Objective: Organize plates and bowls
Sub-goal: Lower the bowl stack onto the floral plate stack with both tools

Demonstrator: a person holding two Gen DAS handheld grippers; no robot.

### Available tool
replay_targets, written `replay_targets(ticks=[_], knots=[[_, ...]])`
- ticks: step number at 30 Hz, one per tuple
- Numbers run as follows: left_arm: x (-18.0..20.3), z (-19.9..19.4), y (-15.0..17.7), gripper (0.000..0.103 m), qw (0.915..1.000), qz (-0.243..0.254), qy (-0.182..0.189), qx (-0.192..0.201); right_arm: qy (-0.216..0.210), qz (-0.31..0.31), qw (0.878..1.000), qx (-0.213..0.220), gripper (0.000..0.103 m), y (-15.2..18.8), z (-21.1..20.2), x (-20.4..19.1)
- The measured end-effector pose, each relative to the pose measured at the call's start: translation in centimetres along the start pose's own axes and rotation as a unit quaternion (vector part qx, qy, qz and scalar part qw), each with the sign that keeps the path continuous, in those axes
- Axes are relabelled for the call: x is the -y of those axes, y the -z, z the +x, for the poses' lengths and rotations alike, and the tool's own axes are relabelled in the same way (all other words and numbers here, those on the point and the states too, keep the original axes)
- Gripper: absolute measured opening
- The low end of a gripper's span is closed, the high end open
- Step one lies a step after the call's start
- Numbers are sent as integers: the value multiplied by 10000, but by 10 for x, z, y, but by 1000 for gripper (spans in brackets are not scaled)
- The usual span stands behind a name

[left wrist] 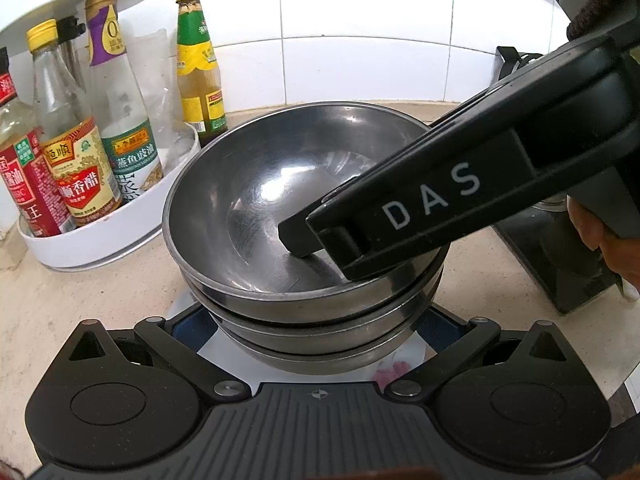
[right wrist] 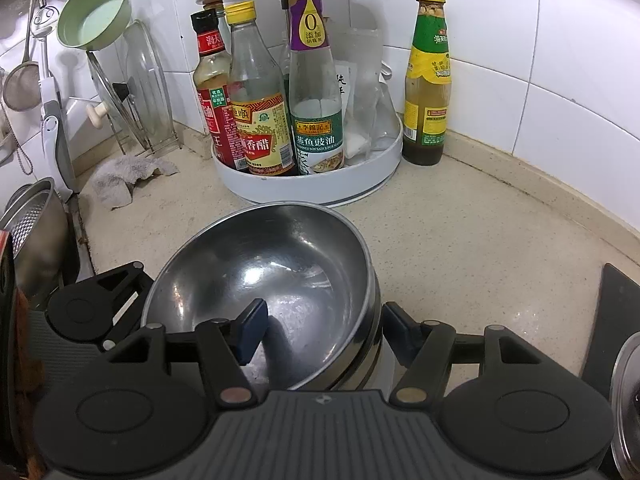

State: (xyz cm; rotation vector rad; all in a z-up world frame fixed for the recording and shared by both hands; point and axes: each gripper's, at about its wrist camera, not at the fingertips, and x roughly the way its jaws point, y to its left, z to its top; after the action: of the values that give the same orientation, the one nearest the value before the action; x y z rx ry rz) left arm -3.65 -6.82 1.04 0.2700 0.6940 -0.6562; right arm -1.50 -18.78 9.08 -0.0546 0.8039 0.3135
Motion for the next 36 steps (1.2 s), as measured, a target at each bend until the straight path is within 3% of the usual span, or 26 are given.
replay_targets(ticks=[22,36], knots=[[-1,-1,-3,103,9997,191,-118,-53,-220,432,9988,-78,60,-1,1,12],[-3,-1,2,103,9997,6,-226,-39,-368,560,9976,-148,58,3,13,14]])
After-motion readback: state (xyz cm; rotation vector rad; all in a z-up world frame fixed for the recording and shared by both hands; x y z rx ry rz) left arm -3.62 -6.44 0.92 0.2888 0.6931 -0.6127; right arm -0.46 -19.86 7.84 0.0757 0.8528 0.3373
